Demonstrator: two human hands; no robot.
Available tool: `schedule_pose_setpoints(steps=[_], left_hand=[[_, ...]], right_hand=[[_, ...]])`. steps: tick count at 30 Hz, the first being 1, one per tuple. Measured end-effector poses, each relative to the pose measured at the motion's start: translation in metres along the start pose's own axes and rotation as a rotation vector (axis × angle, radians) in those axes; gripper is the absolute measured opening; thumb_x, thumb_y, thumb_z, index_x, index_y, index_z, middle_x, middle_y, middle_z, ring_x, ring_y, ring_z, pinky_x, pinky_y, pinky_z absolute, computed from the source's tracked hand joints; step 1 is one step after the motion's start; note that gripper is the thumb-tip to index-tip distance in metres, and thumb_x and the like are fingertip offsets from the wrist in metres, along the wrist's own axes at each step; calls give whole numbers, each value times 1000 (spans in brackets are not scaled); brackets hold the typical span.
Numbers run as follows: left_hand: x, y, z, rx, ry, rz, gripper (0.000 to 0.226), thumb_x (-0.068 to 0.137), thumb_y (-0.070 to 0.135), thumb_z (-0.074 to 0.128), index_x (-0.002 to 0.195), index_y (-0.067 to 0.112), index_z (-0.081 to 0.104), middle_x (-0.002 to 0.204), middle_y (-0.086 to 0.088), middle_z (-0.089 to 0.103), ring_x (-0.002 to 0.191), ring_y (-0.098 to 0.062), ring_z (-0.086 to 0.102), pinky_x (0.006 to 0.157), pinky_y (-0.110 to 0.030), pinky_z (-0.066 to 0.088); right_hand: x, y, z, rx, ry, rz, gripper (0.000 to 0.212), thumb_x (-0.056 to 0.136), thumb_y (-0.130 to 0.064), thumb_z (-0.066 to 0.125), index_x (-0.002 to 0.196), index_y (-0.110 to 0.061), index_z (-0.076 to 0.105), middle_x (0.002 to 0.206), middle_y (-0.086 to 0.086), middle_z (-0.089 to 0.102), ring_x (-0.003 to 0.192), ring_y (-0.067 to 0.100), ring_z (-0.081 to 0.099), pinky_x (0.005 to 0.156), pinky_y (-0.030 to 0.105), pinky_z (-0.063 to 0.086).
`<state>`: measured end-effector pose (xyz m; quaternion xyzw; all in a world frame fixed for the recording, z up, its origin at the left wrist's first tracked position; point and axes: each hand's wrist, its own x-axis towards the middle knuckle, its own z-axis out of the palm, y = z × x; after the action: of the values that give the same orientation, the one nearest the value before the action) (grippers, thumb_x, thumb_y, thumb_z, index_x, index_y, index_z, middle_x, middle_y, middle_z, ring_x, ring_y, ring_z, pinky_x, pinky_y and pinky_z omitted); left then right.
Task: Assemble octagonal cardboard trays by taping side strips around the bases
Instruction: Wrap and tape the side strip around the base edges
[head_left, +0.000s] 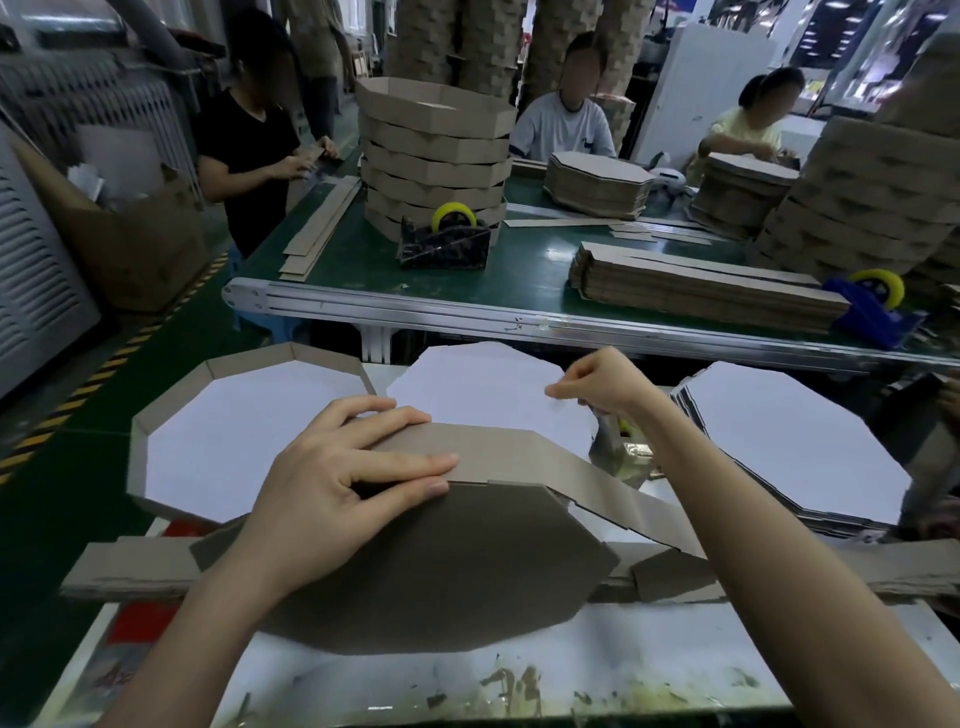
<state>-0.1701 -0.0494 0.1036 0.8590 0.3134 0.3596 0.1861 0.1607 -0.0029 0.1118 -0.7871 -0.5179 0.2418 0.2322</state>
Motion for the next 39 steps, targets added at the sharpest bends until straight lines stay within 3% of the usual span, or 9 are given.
schedule_pose_setpoints(steps=[6,10,14,17,21,25,31,34,39], left_hand=[[16,17,11,16,-36,35,27,78,65,51,99,58,67,120,37,52,120,0,45,92,-13,36],[24,21,18,15,-55,54,25,79,64,53,98,58,68,123,31,56,121,-4,47,92,-30,47],[31,22,23,12,-74,56,25,80,64,54,100,58,68,124,26,60,122,-8,49,89,-40,51],[37,24,27,19,-79,70,25,80,65,53,100,58,67,124,26,59,121,-5,49,88,-40,52],[43,28,31,44,-92,76,26,81,66,52,101,59,67,123,29,59,121,-3,49,86,-37,52],[48,27,34,66,-95,64,26,81,66,52,101,59,66,124,29,59,120,-2,49,86,-37,53],[57,24,40,99,-108,51,25,81,68,51,102,64,63,123,32,58,120,0,48,84,-35,53],[63,24,43,103,-117,66,25,81,68,50,102,64,63,123,31,58,118,-2,50,80,-38,55],[68,22,46,109,-123,82,25,82,67,50,102,63,64,122,30,59,115,-2,50,74,-39,56]], right_hand=[[15,66,-3,74,-64,223,19,78,3,78,80,-2,60,80,16,65,58,21,65,49,27,56],[28,100,-9,49,-130,257,11,86,-12,75,88,-3,70,85,12,72,74,26,70,66,35,61],[46,126,-12,-43,-112,279,26,89,-27,73,72,-8,69,68,5,66,60,15,64,44,17,49],[60,149,-13,-181,-75,317,36,89,-29,71,60,-10,61,51,-1,57,48,13,53,36,15,38],[70,186,-11,-262,-178,461,23,77,-4,80,87,0,60,74,10,61,59,19,58,38,20,45],[87,212,-2,-199,-144,537,21,82,9,69,98,4,56,93,21,64,72,29,67,44,30,55],[112,217,-14,-107,-330,696,3,95,4,56,94,2,55,86,18,62,73,23,62,71,29,55],[117,218,-19,-25,-145,591,12,95,5,51,84,3,55,85,22,57,77,30,55,71,37,48],[114,216,-17,48,105,484,22,99,-13,44,92,4,56,66,11,51,59,22,48,51,26,37]])
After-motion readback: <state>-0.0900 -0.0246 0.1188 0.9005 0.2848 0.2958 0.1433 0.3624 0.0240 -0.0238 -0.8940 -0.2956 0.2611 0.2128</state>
